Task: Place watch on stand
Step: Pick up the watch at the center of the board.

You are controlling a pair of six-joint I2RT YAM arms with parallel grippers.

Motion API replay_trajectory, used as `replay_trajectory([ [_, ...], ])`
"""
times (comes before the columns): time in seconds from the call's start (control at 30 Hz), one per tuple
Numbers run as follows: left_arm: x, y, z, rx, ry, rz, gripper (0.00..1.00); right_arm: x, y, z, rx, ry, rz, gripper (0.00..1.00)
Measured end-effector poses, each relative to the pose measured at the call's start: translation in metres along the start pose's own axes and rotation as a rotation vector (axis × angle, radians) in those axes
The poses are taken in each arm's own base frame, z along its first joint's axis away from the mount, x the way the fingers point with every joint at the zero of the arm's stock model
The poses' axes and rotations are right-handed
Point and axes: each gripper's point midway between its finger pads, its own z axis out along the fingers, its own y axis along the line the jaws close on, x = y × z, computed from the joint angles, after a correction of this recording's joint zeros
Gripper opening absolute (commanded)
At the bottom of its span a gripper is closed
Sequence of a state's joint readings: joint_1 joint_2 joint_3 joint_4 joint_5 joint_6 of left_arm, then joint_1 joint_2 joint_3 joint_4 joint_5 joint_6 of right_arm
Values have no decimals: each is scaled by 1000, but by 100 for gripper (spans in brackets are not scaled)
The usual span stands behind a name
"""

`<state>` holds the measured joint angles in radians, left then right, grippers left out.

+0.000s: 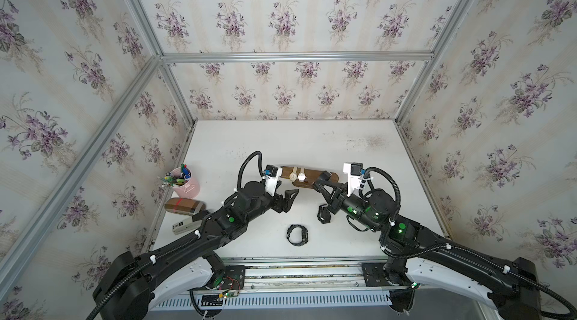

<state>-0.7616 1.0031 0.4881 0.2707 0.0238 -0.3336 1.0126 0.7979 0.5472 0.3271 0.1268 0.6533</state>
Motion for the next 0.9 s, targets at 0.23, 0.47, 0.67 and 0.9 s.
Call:
replay_trajectory([
  [0.23,-10,-22,7,99,-95,1,83,-4,-15,1,54,-58,213,0],
  [0.47,-23,-58,9,227,-168,53,81,3,-31,3,97,-82,359,0],
  [0.67,-27,-78,12,281,-195,95,81,-1,-27,8,76,-99,436,0],
  [0.9,-30,-88,19,298,-210,119,82,4,-30,9,77,-98,484,0],
])
